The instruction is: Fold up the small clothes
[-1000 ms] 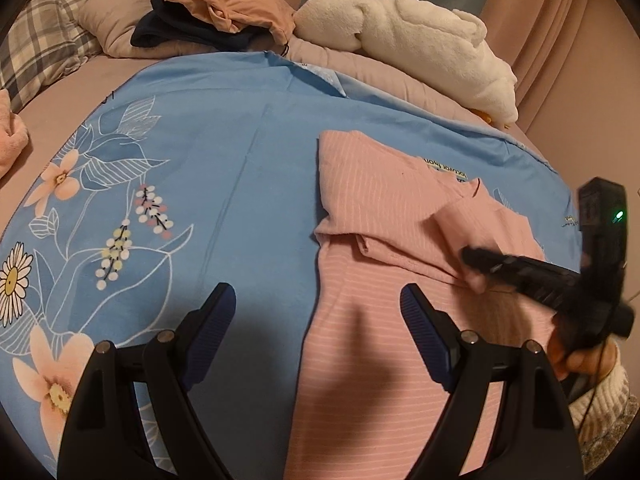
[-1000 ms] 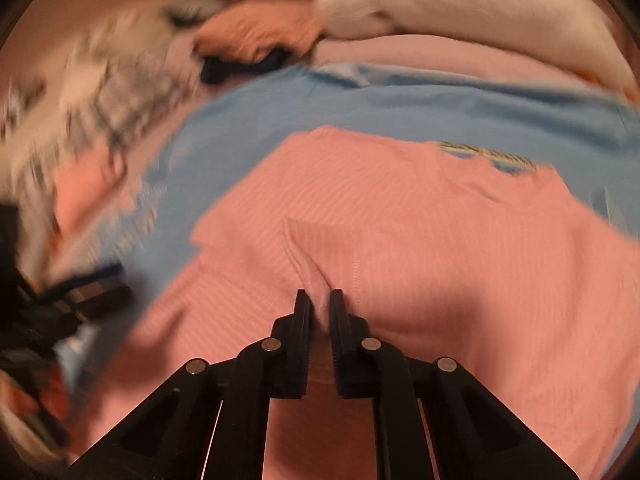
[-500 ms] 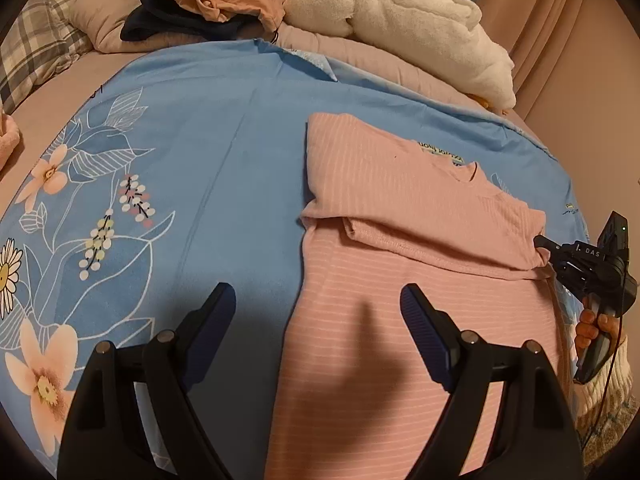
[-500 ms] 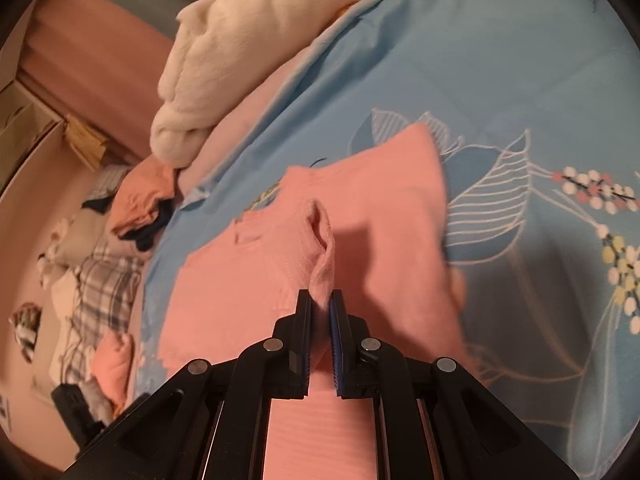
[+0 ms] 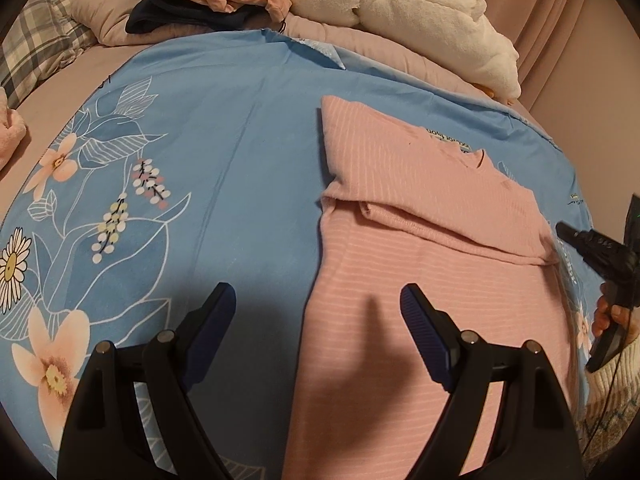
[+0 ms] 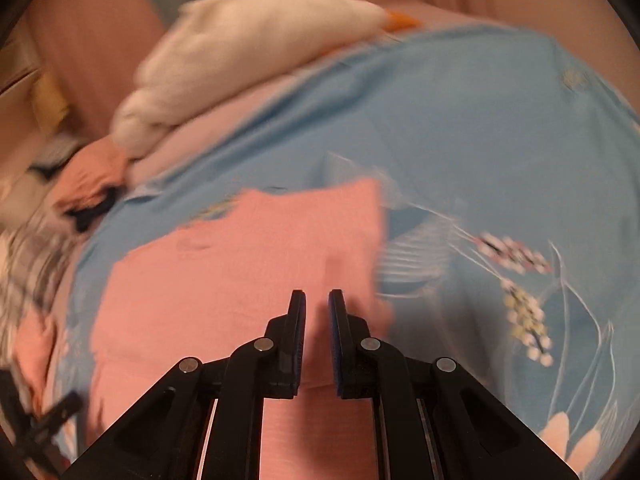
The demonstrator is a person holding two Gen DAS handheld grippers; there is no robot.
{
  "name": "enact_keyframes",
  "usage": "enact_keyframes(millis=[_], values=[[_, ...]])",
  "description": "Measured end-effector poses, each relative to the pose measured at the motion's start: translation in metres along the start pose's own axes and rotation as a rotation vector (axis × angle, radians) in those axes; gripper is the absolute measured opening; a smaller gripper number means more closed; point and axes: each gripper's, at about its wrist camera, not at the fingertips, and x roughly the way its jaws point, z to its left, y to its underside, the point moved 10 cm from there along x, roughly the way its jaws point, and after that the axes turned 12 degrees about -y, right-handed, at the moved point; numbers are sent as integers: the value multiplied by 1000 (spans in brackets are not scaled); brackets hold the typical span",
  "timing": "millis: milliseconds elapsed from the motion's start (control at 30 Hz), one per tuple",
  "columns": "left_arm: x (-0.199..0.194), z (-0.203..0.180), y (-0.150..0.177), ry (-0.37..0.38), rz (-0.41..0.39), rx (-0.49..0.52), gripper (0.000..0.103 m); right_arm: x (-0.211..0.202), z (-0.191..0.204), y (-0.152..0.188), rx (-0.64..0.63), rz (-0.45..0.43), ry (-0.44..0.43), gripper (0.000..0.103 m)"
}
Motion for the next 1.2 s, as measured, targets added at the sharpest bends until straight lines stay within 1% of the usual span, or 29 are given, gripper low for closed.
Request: enact_keyframes(millis=[33,67,100,167,200,233,300,367,400,433,467,500,533,600,667,700,800,867,933,1100,1200], values=[[0,0,1,0,3,-1,84,4,12,3,-37,23,-39,10],[0,1,3,1,7,-2,84,9,18,7,-60,53,-53,10],[-1,0,5,4,12,-1,84,19,19,15,-77,102,-43,10],[-2,-1,10,15,28,6,84,36,1,30,-53,192,20,10],[-3,0,13,13,37,8,84,39,-8,32,-25,189,25,3],[-5,3,17,15,47,12,84,34,-16,31,11,165,15,1],[-10,8,22,20,53,9,84,18,-22,30,47,144,14,2],[-19,15,30,39,64,6,84,-2,-19,34,27,141,1,3],[-22,18,34,49,70,2,84,-15,-17,38,18,142,-18,6],[-26,20,39,62,80,-1,84,-26,-16,43,19,146,-38,13],[-30,23,48,89,100,-7,84,-38,-17,50,25,151,-54,19],[-33,25,55,112,116,-16,84,-50,-15,59,31,156,-63,32],[-35,26,62,130,134,-26,84,-57,-15,65,38,160,-61,42],[-41,30,79,175,168,-46,84,-84,-29,86,57,166,-52,43],[-52,34,93,215,177,-58,84,-107,-44,110,95,186,-58,43],[-56,34,98,232,182,-65,84,-107,-39,114,106,194,-61,43],[-69,34,112,288,209,-93,83,-119,-43,138,154,223,-57,43],[-76,32,121,330,232,-103,83,-123,-46,155,207,260,-85,43],[-83,30,130,370,257,-114,83,-125,-42,173,253,298,-140,43],[-97,28,147,468,314,-167,83,-123,-23,200,312,367,-255,43],[-103,25,155,515,335,-189,83,-121,-10,213,335,433,-335,43]])
